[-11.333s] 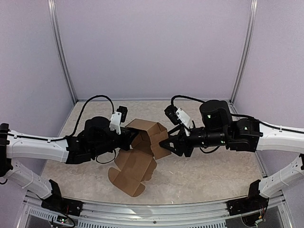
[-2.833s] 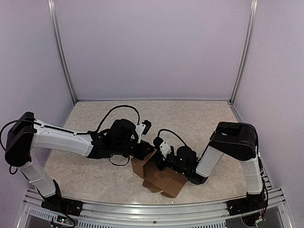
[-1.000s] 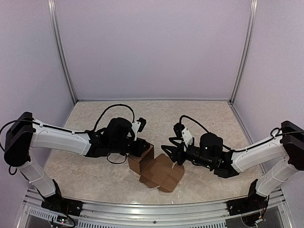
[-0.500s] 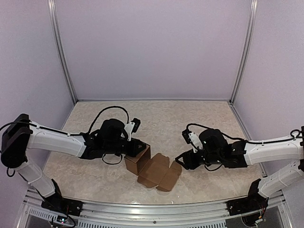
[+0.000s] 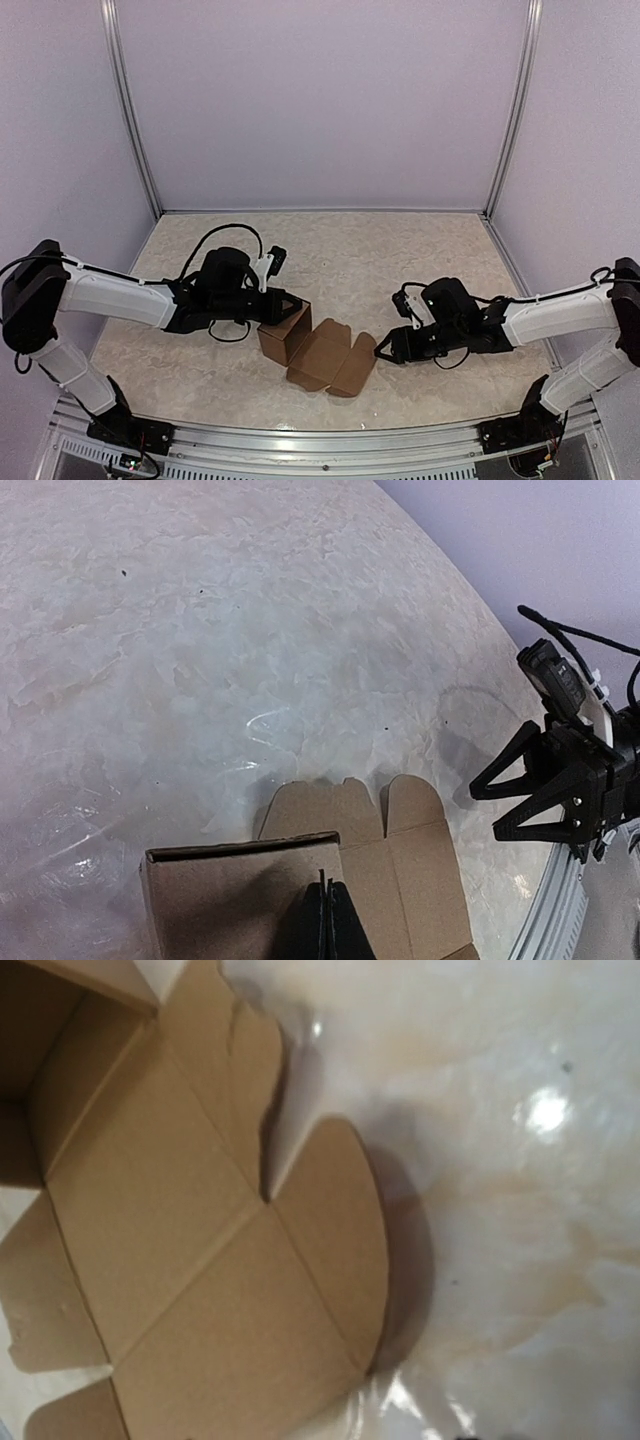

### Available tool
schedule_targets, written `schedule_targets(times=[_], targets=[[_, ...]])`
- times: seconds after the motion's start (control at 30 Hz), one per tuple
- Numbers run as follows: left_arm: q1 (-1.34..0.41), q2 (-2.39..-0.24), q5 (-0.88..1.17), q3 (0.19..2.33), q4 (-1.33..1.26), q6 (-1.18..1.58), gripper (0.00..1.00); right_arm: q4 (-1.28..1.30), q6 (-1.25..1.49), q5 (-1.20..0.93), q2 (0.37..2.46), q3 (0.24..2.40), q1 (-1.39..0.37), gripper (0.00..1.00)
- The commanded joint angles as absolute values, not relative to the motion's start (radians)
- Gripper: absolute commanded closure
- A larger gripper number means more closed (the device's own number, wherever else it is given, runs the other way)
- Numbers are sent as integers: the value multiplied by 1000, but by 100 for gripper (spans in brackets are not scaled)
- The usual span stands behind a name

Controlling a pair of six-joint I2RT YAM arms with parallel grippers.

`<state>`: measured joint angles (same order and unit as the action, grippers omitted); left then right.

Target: Fold the paper box

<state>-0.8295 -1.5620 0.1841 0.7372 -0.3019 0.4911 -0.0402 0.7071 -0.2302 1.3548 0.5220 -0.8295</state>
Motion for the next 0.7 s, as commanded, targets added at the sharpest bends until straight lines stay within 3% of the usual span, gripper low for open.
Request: schedule_targets(times=[0.0,0.67], targets=[[-806,-1554,221,702,-284,508,100,-151,775,-324,1431,499,-812,46],[-747,-1569,276,659,-324,517,100,-465,895,-370,1646,483,-797,55]])
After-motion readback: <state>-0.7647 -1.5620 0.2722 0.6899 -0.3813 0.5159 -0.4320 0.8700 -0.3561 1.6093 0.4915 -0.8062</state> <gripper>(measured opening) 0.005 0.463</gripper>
